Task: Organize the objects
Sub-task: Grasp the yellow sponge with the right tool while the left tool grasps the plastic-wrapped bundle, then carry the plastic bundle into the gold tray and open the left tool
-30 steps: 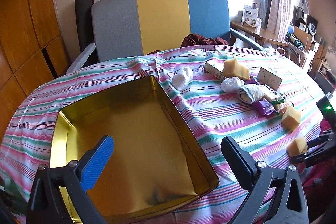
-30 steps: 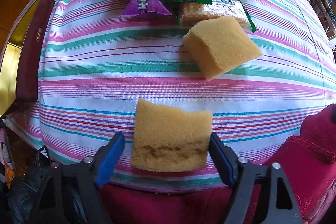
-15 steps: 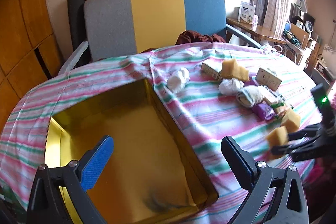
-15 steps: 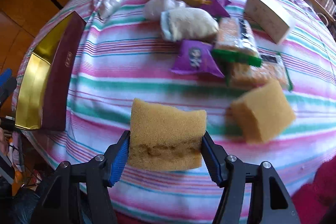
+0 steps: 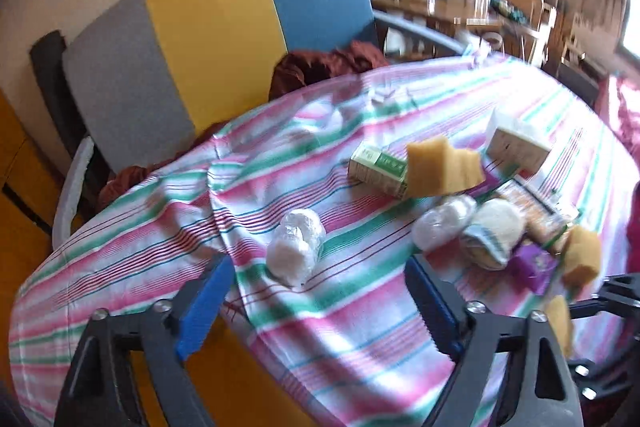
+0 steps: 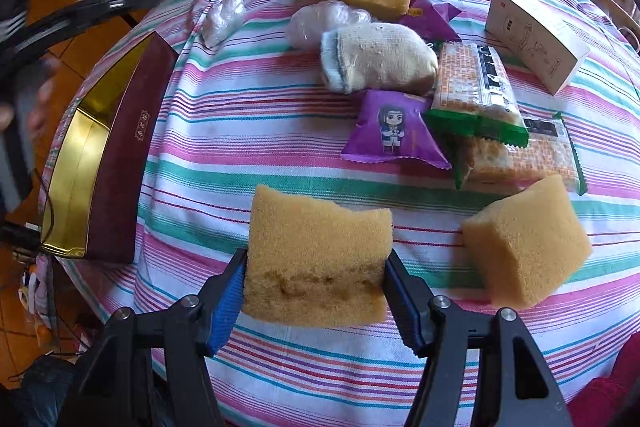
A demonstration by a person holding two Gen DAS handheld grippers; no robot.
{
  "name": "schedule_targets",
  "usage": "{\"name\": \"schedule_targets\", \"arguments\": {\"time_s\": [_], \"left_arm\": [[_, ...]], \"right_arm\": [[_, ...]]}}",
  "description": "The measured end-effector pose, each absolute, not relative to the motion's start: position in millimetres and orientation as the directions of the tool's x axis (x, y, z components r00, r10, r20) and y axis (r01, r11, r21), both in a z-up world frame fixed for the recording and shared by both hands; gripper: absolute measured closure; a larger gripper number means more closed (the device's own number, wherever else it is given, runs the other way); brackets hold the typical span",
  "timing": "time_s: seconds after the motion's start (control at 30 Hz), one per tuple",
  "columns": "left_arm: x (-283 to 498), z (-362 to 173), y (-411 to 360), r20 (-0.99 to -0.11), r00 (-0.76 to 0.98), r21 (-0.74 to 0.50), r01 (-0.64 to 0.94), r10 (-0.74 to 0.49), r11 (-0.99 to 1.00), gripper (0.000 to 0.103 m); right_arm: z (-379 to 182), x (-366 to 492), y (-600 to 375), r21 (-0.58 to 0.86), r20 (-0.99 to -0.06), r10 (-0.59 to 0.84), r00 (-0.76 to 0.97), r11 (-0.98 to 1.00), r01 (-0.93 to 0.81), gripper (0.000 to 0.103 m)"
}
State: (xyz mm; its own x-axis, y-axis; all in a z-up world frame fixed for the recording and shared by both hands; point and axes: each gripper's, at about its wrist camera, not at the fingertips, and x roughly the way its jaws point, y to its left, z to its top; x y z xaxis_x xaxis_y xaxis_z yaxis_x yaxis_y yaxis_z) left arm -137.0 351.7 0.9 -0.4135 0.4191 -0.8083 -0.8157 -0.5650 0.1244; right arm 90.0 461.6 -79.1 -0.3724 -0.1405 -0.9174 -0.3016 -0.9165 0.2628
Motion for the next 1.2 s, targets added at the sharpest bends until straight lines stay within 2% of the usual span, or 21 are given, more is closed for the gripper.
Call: {"name": "schedule_targets", "arguments": {"time_s": [0.17,0.23,0.27,0.43,0.57,0.67,0.83,1.0,1.2], "left_arm": [[-174,-46,384,-0.878,-0.375,0.145,-0.800,0.297,-0.582,0.036],[-181,-60,390,-0.888,-0.374,0.160,-0.795,0.266,-0.585,0.053],[-185,-65,392,-0.890,-0.386,0.177,-0.783,0.242,-0.596,0.067],[-177,-43,370,-0.866,-0.372,0.087,-0.771,0.335,-0.631,0.068],[-164,-7,323,-0.825,-0.362,-0.030,-0.738,0.433,-0.674,0.067],[-157,15,278,-0.800,-0.388,-0.075,-0.693,0.458,-0.717,0.067],[-162,25,190,-0.799,-0.477,-0.035,-0.573,0.367,-0.819,0.067],[-189,-1,110,-0.829,-0.506,-0.014,-0.405,0.237,-0.914,0.067],[-215,-37,70,-0.863,-0.479,-0.018,-0.292,0.163,-0.956,0.066]], "right_arm": [[-80,90,467,0.287,-0.912,-0.160,-0.377,-0.907,-0.308,0.037],[-80,90,468,0.293,-0.911,-0.165,-0.378,-0.905,-0.310,0.037],[-80,90,469,0.294,-0.911,-0.166,-0.379,-0.904,-0.310,0.037],[-78,92,471,0.291,-0.907,-0.158,-0.390,-0.906,-0.309,0.037],[-78,92,469,0.276,-0.910,-0.147,-0.387,-0.912,-0.304,0.037],[-78,91,466,0.258,-0.914,-0.133,-0.382,-0.919,-0.298,0.037],[-79,90,460,0.216,-0.921,-0.099,-0.376,-0.934,-0.283,0.037],[-78,90,457,0.187,-0.925,-0.073,-0.374,-0.942,-0.278,0.037],[-78,90,456,0.179,-0.925,-0.063,-0.374,-0.942,-0.283,0.037]]}}
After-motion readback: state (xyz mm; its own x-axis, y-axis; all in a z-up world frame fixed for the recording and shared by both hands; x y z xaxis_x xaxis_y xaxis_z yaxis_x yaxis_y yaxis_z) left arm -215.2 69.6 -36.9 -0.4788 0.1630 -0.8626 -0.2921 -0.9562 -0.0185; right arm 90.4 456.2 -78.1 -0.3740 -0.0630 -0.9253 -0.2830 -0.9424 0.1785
